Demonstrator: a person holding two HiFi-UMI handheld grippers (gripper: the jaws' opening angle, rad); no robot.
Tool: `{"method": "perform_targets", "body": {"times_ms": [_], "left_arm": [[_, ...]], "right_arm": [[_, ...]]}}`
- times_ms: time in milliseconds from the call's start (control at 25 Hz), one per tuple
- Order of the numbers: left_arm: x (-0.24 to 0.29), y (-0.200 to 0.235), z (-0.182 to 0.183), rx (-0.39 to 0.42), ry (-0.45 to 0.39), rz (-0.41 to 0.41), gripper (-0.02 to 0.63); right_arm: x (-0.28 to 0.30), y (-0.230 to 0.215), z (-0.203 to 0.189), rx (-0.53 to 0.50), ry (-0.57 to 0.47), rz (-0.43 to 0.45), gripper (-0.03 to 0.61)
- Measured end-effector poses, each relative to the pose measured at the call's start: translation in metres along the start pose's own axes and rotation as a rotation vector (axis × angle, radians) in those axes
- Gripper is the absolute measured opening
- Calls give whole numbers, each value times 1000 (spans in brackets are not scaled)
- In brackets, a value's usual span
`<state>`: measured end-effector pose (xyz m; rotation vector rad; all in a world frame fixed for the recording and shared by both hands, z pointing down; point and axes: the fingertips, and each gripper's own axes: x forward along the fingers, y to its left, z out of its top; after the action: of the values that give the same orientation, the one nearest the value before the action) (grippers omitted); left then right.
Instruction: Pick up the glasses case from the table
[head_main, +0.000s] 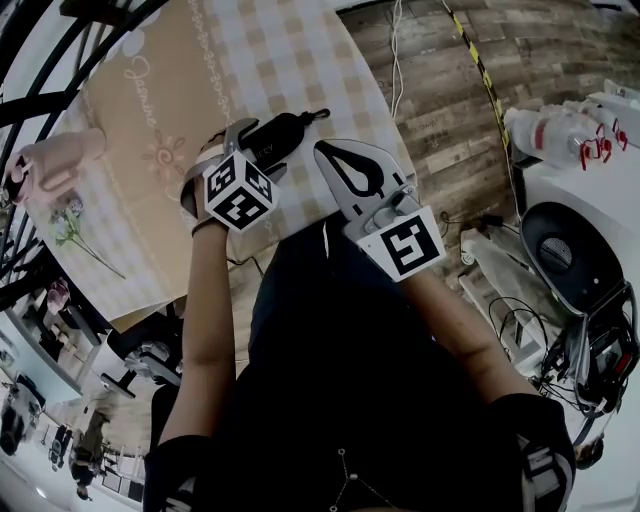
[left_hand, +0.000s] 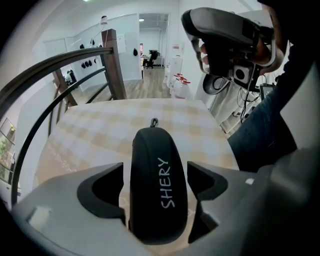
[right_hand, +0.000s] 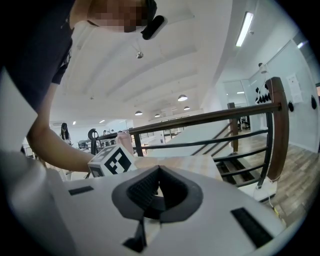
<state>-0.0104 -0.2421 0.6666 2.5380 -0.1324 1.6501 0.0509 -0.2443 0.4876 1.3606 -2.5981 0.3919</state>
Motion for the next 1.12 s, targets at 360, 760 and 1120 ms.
{"method": "perform_targets", "body": {"times_ms": [360,760,1120], "left_arm": [[12,-1,-8,-26,98,-41,385],[9,-1,-9,-54,132,-38,357],[-19,9,-4,-66,81,43,357]], "right_arm": [[-3,1,1,0,-8,5,8],[-10,-2,5,-1,-20,3,8],[-9,7,18,-30,-48,16,8]]}}
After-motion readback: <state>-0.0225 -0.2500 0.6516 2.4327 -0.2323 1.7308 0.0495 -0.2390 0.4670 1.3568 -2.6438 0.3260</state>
